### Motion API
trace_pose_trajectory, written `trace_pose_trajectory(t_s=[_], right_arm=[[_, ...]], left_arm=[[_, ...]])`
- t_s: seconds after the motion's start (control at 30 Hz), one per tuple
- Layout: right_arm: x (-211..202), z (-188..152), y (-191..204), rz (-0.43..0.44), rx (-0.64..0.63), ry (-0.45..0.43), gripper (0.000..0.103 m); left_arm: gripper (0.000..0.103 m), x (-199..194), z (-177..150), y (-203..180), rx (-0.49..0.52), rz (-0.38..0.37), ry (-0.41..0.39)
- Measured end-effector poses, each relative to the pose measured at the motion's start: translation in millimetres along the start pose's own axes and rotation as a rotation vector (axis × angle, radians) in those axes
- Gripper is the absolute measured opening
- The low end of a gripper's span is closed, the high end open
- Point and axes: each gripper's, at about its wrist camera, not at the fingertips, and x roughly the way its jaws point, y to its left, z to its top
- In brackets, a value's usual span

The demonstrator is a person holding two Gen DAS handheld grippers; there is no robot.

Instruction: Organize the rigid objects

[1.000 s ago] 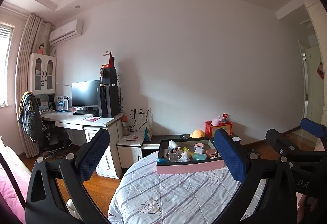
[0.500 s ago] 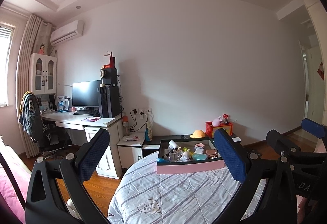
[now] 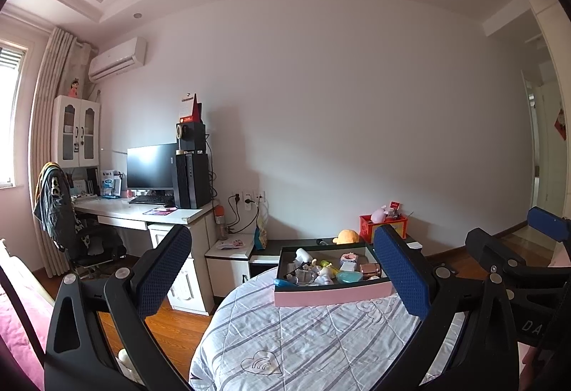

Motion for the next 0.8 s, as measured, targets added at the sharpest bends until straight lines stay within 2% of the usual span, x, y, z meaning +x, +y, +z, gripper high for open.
trace_pose_trajectory(t_s=[0.8], right_arm=[[-4.2, 3.2, -2.4, -0.006, -0.004, 0.008, 0.103]], left_arm=[[0.103, -1.9, 1.9, 0.0, -0.002, -0.006, 0.004]])
